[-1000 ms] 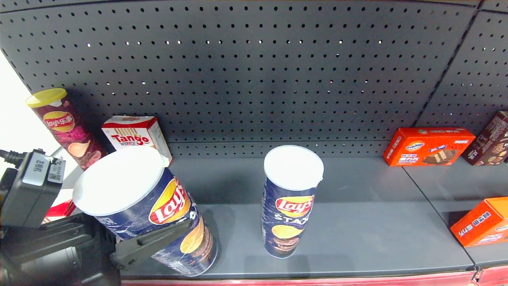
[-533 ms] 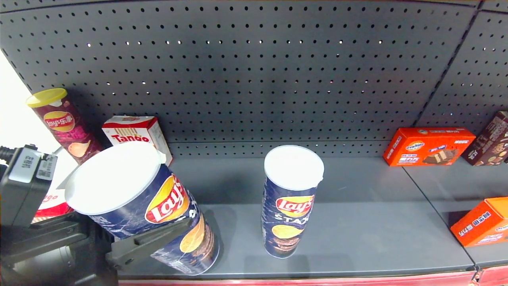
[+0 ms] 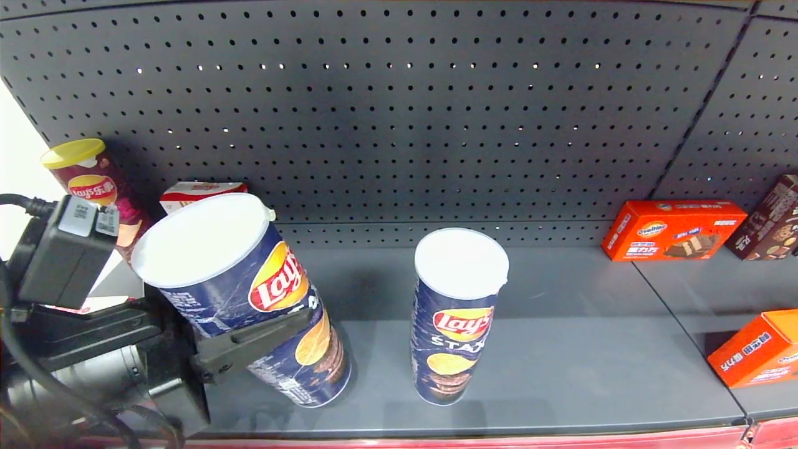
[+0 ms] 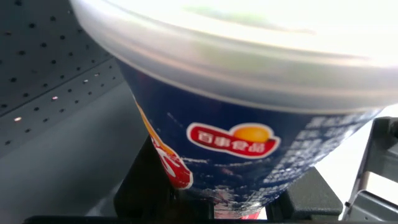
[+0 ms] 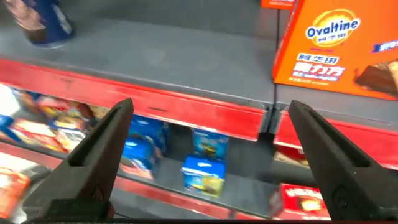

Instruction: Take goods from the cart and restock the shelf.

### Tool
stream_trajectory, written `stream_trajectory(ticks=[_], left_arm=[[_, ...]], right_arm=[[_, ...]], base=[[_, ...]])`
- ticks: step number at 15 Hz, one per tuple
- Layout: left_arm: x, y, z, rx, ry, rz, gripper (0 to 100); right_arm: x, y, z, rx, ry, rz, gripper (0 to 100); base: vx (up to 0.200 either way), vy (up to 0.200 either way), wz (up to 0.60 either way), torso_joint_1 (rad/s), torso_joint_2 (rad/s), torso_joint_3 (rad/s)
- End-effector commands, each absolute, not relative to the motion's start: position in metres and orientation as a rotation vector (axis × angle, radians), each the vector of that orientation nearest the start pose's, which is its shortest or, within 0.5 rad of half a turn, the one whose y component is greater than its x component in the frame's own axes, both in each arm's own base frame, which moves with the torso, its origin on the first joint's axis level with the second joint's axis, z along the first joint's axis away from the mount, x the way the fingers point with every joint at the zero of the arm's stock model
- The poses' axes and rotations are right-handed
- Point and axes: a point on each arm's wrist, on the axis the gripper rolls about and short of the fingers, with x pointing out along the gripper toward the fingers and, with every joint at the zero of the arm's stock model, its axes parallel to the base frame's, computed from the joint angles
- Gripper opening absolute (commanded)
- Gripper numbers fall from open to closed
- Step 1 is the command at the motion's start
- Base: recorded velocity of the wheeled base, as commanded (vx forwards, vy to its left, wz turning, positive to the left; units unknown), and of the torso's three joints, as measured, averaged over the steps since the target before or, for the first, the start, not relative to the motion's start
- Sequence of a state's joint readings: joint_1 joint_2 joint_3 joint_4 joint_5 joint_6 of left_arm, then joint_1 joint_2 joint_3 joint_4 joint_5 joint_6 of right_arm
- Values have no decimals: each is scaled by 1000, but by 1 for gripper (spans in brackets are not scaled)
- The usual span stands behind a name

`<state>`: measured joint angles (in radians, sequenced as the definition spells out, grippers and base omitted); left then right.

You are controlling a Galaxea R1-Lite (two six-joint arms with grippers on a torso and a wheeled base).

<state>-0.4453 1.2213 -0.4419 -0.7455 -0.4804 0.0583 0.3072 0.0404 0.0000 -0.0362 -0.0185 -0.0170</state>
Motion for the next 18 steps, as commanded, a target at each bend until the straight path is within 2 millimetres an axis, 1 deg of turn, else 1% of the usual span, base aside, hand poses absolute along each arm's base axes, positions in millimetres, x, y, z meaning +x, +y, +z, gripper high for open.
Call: stream_trajectory(ticks=[1,3,8,10,13,16,18], left_arm=[[165,-89,205,54,42,-920,0],[171,-86,204,56,45,-896,0],[172,-87,204,56,46,-901,0],[171,-85,203,56,48,-893,0],[171,-85,203,56,48,-888,0],[173,-85,206,57,41,-893,0],[179,-89,208,57,43,-896,0]], right_arm=[[-22,-8,75,-25,9,298,100],[-21,-8,76,-24,-5,296,100],[-21,-8,76,-16,-4,295,100],[-21,-8,76,-20,-4,259,100],[-21,-8,76,-17,-4,258,100],[-21,-8,76,-15,-4,259,100],[-21,-8,76,-15,-4,259,100]], base=[[0,0,0,0,0,0],[0,0,0,0,0,0],[0,0,0,0,0,0],[0,0,0,0,0,0],[0,0,0,0,0,0],[0,0,0,0,0,0],[0,0,0,0,0,0]])
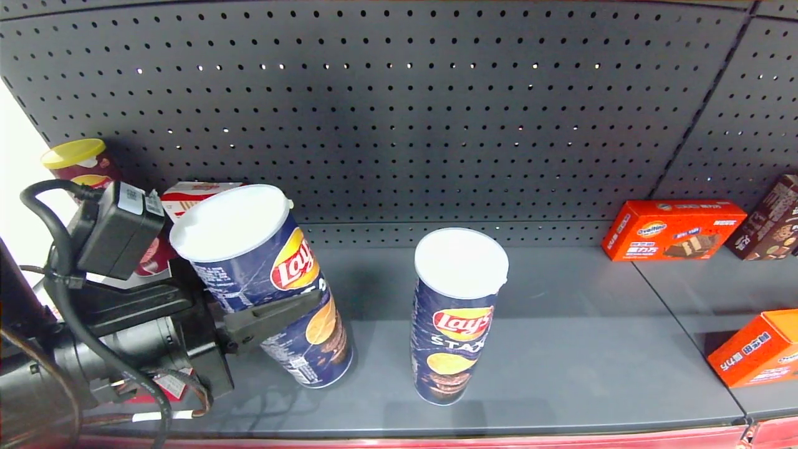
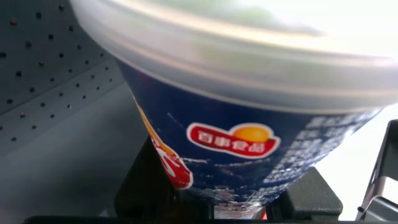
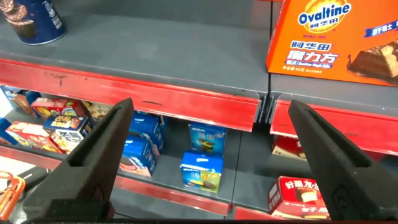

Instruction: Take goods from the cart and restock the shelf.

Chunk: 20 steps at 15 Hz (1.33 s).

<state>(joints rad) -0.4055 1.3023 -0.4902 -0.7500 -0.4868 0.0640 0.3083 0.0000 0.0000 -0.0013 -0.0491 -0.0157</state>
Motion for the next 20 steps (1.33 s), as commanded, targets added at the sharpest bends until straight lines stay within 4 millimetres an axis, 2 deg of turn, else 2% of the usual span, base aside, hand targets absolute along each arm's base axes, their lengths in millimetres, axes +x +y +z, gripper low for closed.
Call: stream_trajectory(ticks=[1,6,8,9,10,11,12,13,14,17,20], left_arm=[[187,-92,209,59,43,-896,0],[237,-113,220,94,23,-924,0],[242,-117,221,93,39,-940,0],[256,-128,227,103,55,-979,0],[256,-128,227,102,55,-980,0],[273,-135,233,126,40,-996,0],[284,-139,233,148,53,-999,0],[284,-139,233,148,53,-999,0],[297,-146,230,175,71,-1031,0],[311,-152,221,193,103,-1076,0],[335,-160,216,204,91,-1073,0]], right_arm=[[-21,-8,76,-15,-4,259,100],[-21,-8,76,-17,-4,259,100],[-21,-8,76,-15,-4,259,100],[-21,-8,76,-17,-4,259,100],[-21,-8,76,-15,-4,259,100],[-21,-8,76,-15,-4,259,100],[-21,-8,76,-15,-4,259,100],[-21,-8,76,-15,-4,259,100],[-21,-8,76,-15,-4,259,100],[-21,-8,76,-17,-4,259,100],[-21,-8,76,-15,-4,259,100]], base=[[0,0,0,0,0,0],[0,0,0,0,0,0],[0,0,0,0,0,0],[0,0,0,0,0,0],[0,0,0,0,0,0],[0,0,0,0,0,0],[0,0,0,0,0,0],[0,0,0,0,0,0],[0,0,0,0,0,0],[0,0,0,0,0,0],[0,0,0,0,0,0]])
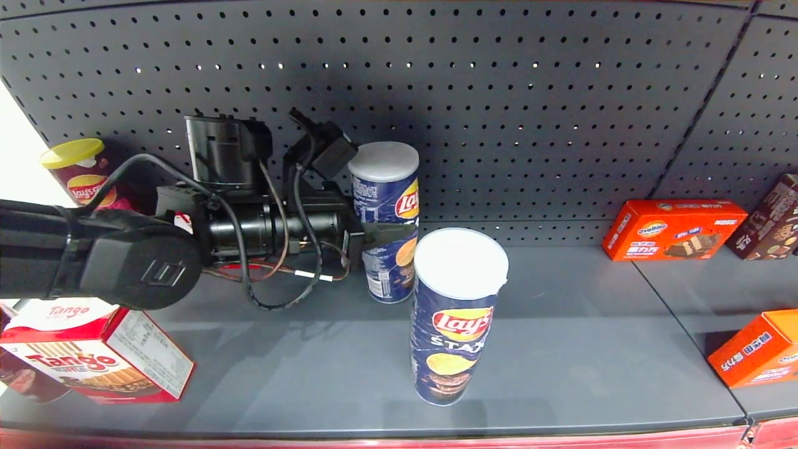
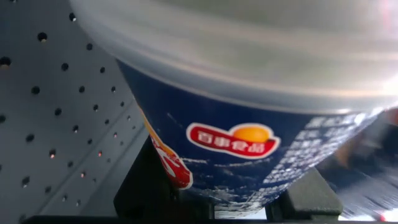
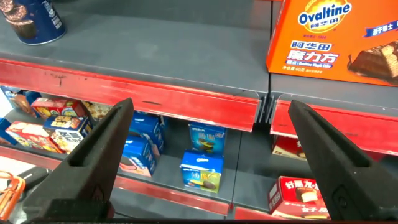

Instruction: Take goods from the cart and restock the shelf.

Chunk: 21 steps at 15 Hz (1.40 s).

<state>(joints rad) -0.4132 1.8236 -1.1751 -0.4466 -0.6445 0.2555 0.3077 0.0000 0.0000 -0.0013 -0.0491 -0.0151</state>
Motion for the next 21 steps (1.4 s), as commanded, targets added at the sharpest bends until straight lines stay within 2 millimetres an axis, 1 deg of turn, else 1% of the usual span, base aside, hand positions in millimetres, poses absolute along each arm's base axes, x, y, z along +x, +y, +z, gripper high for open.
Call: stream_trajectory(ticks=[1,2,4,9,14,15,18,19,21], left_arm=[[344,-161,217,203,83,-1066,0],[350,-163,217,204,76,-1064,0],[357,-166,216,203,82,-1068,0],[363,-172,203,198,114,-1077,0],[365,-174,199,199,123,-1079,0],[364,-175,199,199,121,-1080,100],[361,-170,200,204,115,-1071,100],[355,-167,205,206,98,-1068,100],[345,-162,206,210,78,-1064,100]], right_arm=[[-21,-8,76,-17,-4,259,100],[-21,-8,76,-15,-4,259,100],[-21,-8,76,-17,-4,259,100],[-21,-8,76,-15,-4,259,100],[-21,-8,76,-15,-4,259,100],[-21,-8,76,-17,-4,259,100],[-21,-8,76,-17,-4,259,100],[-21,-8,76,-15,-4,259,100],[-21,-8,76,-17,-4,259,100]], base=[[0,0,0,0,0,0],[0,0,0,0,0,0],[0,0,0,0,0,0],[0,0,0,0,0,0],[0,0,0,0,0,0],[0,0,0,0,0,0],[0,0,0,0,0,0],[0,0,0,0,0,0],[0,0,0,0,0,0]])
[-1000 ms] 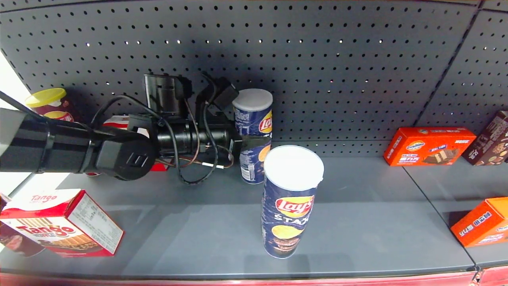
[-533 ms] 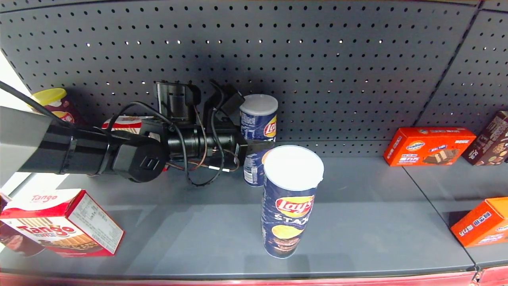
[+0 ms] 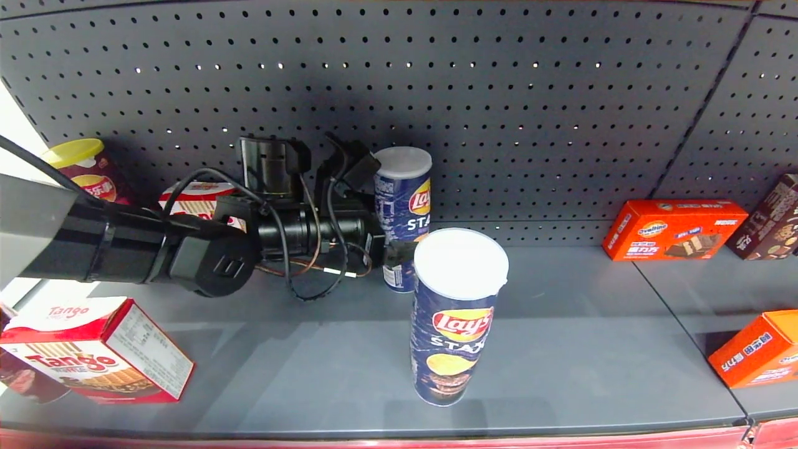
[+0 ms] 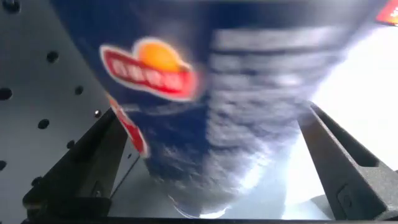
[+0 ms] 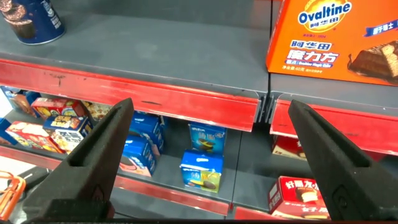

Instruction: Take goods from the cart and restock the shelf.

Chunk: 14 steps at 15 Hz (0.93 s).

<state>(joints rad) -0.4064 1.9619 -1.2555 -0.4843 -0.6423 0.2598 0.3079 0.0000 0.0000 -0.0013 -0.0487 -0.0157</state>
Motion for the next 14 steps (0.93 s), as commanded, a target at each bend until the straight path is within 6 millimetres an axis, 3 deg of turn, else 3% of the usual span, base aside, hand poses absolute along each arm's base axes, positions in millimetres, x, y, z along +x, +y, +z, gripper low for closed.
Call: stream_trajectory(ticks=[1,5,14], left_arm=[[342,-162,205,211,73,-1063,100],[323,-148,199,227,68,-1012,100],[326,-138,190,264,121,-799,100]], right_arm=[[-21,-8,76,-15,-4,259,100],[-21,-8,76,-17,-4,259,100],[-21,-8,76,-15,-4,259,100]], base=[[0,0,0,0,0,0],[0,0,0,0,0,0],[0,0,0,0,0,0]])
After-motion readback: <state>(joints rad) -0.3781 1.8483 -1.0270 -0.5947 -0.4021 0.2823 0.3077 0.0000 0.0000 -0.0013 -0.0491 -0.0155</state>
